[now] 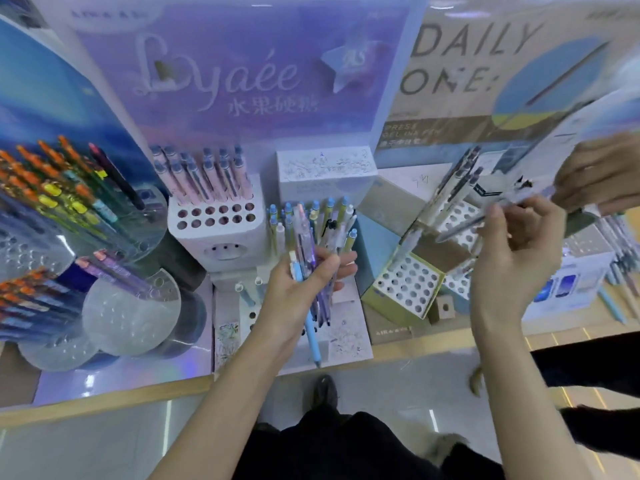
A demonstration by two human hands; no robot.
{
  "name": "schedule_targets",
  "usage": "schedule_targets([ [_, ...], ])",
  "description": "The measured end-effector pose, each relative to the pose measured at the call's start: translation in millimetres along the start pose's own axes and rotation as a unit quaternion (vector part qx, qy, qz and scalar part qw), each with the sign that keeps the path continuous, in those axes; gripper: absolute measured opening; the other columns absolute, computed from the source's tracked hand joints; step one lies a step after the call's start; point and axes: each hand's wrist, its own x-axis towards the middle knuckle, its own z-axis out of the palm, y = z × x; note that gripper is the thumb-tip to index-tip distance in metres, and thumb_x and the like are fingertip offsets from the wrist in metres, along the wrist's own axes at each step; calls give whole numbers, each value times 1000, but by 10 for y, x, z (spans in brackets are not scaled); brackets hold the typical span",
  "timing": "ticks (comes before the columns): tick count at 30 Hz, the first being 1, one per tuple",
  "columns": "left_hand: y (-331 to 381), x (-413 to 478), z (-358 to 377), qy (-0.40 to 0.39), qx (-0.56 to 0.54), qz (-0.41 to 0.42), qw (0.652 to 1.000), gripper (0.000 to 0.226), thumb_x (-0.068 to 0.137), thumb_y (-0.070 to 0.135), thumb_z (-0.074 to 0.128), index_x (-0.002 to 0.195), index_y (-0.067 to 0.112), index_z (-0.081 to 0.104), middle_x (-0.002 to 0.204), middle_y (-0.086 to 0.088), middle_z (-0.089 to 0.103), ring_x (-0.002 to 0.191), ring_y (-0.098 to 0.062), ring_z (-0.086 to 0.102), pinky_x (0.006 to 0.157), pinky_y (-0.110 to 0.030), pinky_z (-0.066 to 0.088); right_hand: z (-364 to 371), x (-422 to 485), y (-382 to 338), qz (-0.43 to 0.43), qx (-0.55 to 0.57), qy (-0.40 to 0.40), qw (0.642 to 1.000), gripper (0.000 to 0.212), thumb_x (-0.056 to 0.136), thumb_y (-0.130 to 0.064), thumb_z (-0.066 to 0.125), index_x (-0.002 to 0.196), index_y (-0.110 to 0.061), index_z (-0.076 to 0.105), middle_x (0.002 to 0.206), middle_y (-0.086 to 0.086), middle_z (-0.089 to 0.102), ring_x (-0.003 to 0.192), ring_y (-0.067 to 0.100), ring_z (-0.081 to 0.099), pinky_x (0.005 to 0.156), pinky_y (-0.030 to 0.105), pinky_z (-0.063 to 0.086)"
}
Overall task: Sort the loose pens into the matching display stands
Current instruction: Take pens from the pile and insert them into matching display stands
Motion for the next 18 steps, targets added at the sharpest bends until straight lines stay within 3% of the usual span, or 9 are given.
schedule_targets([
  [4, -6, 36, 56, 13, -21, 11, 1000, 25, 80, 22, 57, 98, 6, 56, 90, 5, 75, 88, -14, 72, 74, -21, 55, 44, 280, 125, -31, -23, -14, 999, 23, 92, -17, 59, 97, -35, 46, 88, -10, 55, 84, 11, 56, 78, 24, 49],
  [8, -3, 80, 98, 36, -19, 25, 999, 11, 88, 16, 53, 97, 14, 59, 86, 10, 75, 86, -9, 71, 73, -19, 54, 86, 360, 336, -37, -52, -54, 997, 19, 92, -18, 60, 100, -29, 48, 87, -10, 56, 84, 14, 58, 77, 29, 51],
  [13, -29, 149, 141, 35, -2, 32, 999, 14, 95, 13, 46, 103, 13, 57, 94, 8, 75, 92, -12, 70, 75, -21, 54, 48, 321, 393, -43, -66, -63, 995, 19, 91, -19, 61, 100, -32, 49, 86, -1, 57, 86, 19, 59, 78, 35, 52],
  [18, -62, 166, 142, 45, -23, 36, 998, 10, 90, 16, 50, 98, 12, 55, 87, 1, 75, 75, -11, 67, 67, -21, 53, -29, 174, 263, -38, -9, -86, 996, 24, 91, -14, 63, 97, -33, 50, 89, -12, 56, 84, 12, 57, 73, 24, 49],
])
